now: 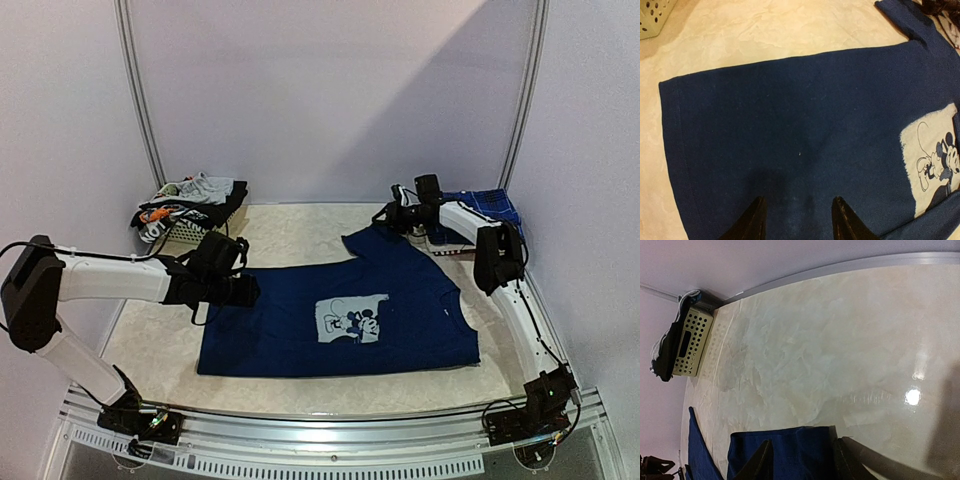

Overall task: Fold and stack the mixed laundry pile
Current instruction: Pick up the 1/3-folded T-shirt from the center of the board.

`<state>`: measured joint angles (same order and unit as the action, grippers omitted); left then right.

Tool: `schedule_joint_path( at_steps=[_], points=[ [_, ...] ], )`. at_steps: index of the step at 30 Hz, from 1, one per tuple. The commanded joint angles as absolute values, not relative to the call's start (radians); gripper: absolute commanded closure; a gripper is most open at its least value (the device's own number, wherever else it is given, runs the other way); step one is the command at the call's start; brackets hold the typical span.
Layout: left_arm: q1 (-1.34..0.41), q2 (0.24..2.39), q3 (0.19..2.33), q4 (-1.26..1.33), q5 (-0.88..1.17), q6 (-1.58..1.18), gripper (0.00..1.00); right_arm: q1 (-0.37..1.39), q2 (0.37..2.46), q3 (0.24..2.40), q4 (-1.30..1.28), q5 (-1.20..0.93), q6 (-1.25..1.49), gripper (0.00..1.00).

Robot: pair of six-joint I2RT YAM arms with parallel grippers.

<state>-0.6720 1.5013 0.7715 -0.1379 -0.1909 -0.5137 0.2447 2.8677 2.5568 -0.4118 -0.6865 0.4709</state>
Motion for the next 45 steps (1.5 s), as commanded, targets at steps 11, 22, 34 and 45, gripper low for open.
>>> schedule_joint_path(
  at_steps=[11,22,34,45],
  points=[
    [-0.682,1.508,0.816,-0.199,-0.270,-0.505,0.55,0.276,2.843,2.533,-0.507,-0.562,0.402,0.92],
    [-0.480,1.600,0.937,-0.317,-0.273,-0.483,0.55,0.299,2.693,2.459,-0.509,-0.588,0.330,1.00],
    [-0.270,1.817,1.066,-0.300,-0.156,-0.470,0.59,0.322,2.589,2.398,-0.531,-0.617,0.307,1.00],
    [-0.203,1.981,1.190,-0.259,-0.084,-0.474,0.66,0.331,2.534,2.351,-0.536,-0.623,0.288,1.00]
  ],
)
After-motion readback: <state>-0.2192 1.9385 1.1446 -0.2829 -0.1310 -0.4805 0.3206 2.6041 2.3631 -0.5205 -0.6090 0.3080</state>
